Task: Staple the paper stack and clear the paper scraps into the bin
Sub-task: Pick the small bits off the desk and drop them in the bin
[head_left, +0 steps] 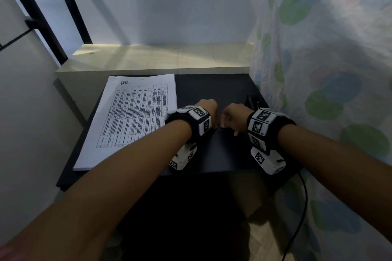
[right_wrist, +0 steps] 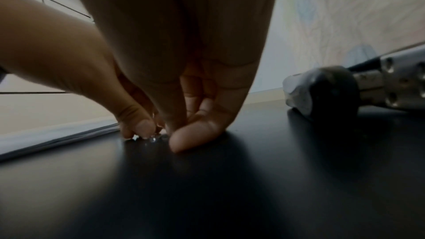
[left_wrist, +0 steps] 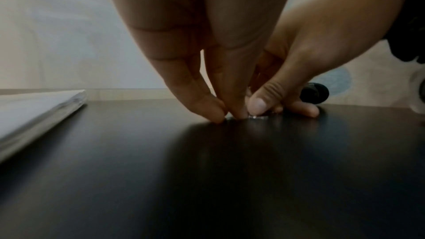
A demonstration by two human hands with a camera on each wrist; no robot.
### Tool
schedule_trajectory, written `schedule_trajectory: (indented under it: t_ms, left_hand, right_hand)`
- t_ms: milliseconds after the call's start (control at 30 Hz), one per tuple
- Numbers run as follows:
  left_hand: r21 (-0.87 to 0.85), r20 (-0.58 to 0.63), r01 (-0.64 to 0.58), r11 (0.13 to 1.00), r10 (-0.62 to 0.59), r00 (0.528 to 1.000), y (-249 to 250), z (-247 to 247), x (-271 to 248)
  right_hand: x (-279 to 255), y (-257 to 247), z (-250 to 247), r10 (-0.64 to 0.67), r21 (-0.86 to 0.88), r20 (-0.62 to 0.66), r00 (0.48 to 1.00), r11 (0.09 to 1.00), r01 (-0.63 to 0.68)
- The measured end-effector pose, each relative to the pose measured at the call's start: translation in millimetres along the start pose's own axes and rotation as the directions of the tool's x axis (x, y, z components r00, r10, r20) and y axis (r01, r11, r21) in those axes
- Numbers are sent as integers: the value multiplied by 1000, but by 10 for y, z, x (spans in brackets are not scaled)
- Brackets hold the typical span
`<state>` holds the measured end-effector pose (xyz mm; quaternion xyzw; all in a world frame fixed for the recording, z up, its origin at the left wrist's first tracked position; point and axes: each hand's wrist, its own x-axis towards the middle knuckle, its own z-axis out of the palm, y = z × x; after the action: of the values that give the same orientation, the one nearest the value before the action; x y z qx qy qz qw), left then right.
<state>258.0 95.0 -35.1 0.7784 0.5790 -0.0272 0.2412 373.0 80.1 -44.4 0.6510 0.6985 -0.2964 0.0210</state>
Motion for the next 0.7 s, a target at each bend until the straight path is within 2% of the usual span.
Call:
schedule_trajectory:
  t_ms: [167, 267, 400, 533, 700]
  left_hand:
    - [-18, 1, -42, 999, 42, 999, -83, -30, -36]
    - [-6, 37, -89, 996, 89, 995, -70, -22, -41]
    - [23, 25, -128, 991, 128, 992, 2, -15, -23]
    - [40, 22, -116, 992, 116, 993, 30, -9, -17]
    - [94, 28, -86, 992, 84, 996, 89, -3, -43]
  right_hand:
    - [-23, 51, -95, 8, 26, -34, 999, 1000, -7]
    - [-56, 98, -145, 43, -35, -33, 999, 998, -44]
    - [-94, 84, -126, 48, -49, -61, 997, 997, -51]
    - [-109, 62, -133, 57, 21, -51, 997, 998, -56]
    - [-140, 64, -95, 56, 20, -80, 995, 998, -54]
